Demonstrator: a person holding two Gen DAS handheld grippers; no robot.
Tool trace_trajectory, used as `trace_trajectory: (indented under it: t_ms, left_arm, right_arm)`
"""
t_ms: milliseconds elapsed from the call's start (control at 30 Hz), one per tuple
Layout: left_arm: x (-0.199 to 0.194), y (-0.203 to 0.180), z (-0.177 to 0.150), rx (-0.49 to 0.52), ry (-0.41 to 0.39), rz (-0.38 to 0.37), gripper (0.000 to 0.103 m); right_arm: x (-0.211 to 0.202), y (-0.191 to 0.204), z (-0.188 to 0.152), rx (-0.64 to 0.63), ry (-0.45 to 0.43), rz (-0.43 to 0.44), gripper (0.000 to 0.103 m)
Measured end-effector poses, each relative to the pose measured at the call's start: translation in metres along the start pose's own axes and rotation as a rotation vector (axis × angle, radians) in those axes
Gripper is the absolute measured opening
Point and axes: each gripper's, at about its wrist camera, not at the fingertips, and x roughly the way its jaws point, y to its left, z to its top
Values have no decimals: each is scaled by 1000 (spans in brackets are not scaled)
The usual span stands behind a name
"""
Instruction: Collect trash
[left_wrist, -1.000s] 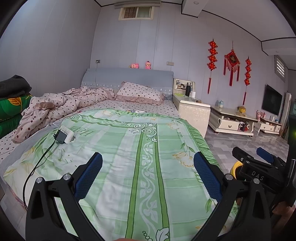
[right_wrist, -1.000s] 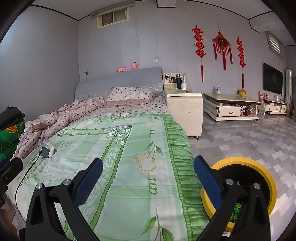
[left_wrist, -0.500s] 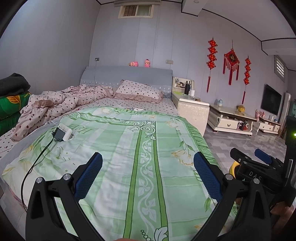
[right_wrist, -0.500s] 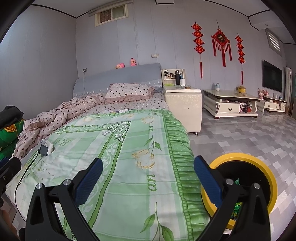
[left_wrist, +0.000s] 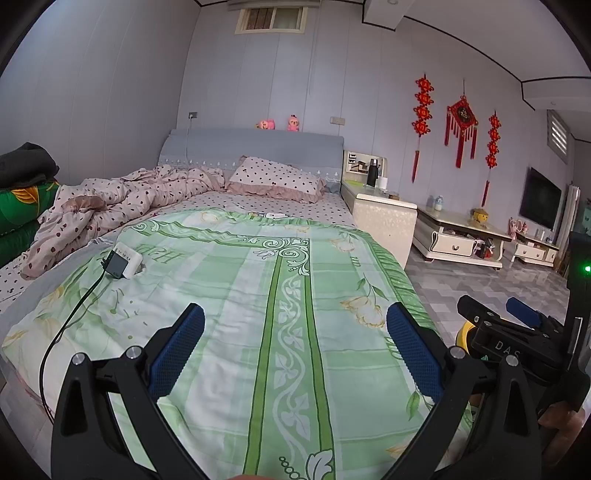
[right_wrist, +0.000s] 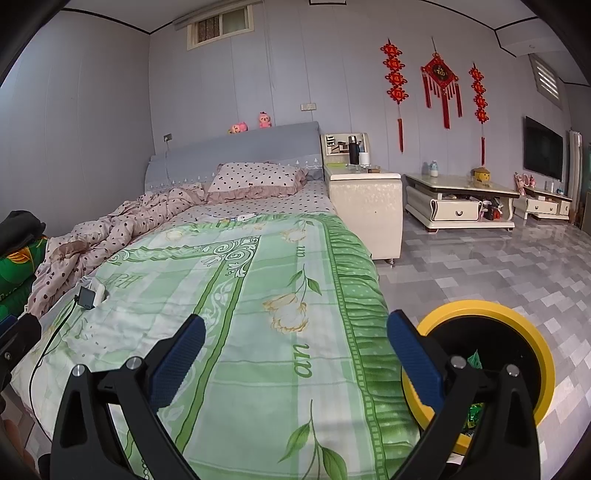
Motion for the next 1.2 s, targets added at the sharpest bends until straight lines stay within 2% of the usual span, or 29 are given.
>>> trace_trajectory:
  t_ms: [733,1200]
  left_arm:
    - [1,-1,0,-3,3,-3,95]
    - [9,-6,-15,-6,18,-13,95]
  right_arm:
    - [2,-3,-5,10,14,3,95]
    - [4,-4,-9,13,21,1,95]
